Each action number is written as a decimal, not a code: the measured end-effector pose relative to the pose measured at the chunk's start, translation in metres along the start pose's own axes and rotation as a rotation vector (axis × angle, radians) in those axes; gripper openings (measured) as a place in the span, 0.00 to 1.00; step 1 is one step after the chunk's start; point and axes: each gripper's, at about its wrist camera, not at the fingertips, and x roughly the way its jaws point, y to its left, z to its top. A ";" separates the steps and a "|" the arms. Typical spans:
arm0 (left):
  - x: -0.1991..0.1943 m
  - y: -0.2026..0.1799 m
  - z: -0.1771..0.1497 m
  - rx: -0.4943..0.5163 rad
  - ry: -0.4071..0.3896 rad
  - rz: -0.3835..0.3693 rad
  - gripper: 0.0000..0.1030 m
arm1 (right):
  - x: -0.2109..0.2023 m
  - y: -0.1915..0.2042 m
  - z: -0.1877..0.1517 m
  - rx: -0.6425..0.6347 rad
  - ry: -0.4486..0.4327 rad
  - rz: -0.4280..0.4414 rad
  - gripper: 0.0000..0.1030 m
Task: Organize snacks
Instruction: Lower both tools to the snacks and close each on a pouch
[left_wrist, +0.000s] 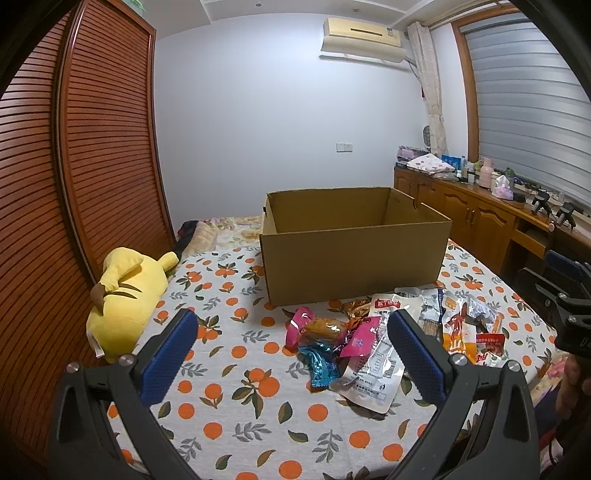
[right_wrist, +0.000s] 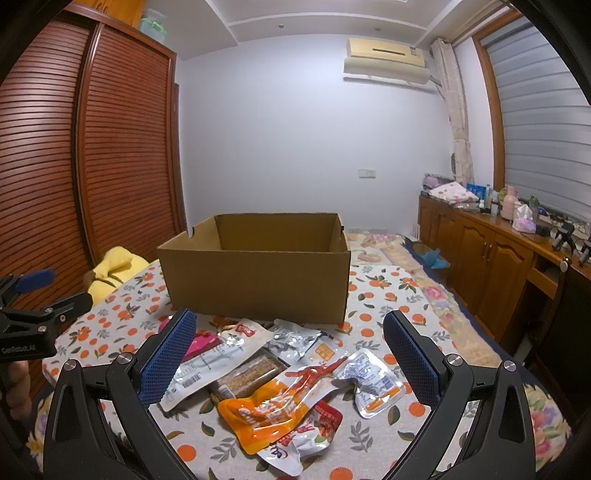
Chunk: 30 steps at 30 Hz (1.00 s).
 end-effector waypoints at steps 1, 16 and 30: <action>0.001 0.000 -0.001 0.000 0.004 -0.002 1.00 | 0.002 0.001 -0.001 -0.002 0.005 -0.001 1.00; 0.040 -0.026 -0.017 0.030 0.106 -0.129 1.00 | 0.023 -0.027 -0.036 -0.028 0.165 0.042 0.99; 0.082 -0.052 -0.027 0.115 0.219 -0.219 0.95 | 0.050 -0.048 -0.072 0.012 0.325 0.135 0.83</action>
